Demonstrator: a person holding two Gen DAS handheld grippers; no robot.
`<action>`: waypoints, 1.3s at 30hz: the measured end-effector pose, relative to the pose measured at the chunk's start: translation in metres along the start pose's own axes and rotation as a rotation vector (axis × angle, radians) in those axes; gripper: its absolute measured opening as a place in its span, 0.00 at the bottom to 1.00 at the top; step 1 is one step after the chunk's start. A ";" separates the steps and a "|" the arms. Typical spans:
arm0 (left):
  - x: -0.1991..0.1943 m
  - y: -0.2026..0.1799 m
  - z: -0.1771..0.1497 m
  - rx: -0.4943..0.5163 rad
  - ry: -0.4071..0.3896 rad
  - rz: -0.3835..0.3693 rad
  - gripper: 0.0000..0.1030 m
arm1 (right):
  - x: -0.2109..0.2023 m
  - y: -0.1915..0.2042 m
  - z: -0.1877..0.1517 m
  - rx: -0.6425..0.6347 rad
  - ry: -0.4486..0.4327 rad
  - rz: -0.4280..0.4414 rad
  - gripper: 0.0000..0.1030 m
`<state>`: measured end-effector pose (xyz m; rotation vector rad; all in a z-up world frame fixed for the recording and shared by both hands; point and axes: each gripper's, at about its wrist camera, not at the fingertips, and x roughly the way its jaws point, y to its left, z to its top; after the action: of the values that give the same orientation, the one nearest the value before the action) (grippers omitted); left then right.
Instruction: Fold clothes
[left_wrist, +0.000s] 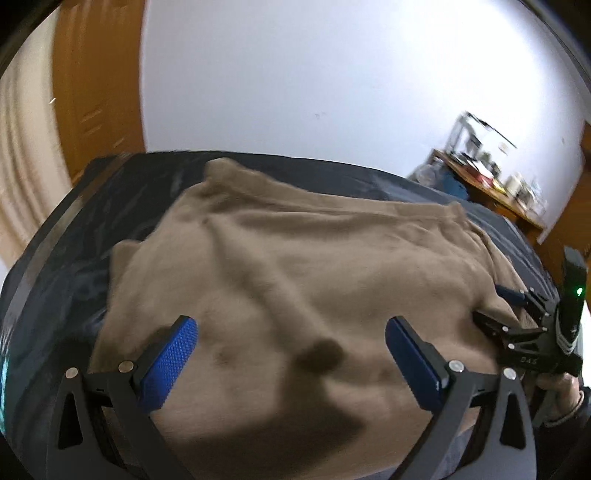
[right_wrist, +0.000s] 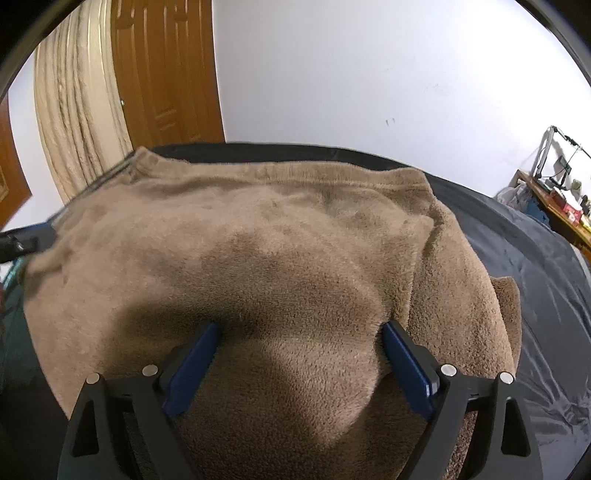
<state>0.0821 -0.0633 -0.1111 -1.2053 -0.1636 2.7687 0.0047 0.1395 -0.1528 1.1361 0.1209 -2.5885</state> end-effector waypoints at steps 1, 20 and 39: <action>0.005 -0.005 -0.001 0.011 0.008 -0.003 0.99 | -0.005 -0.003 -0.001 0.024 -0.004 0.013 0.89; 0.029 -0.011 -0.022 0.057 0.008 0.031 0.99 | -0.092 -0.146 -0.098 0.689 -0.065 0.203 0.89; 0.032 -0.013 -0.022 0.065 0.007 0.041 0.99 | -0.056 -0.120 -0.079 0.656 -0.013 0.277 0.89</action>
<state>0.0775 -0.0444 -0.1465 -1.2157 -0.0487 2.7812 0.0580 0.2828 -0.1710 1.2168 -0.8822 -2.4311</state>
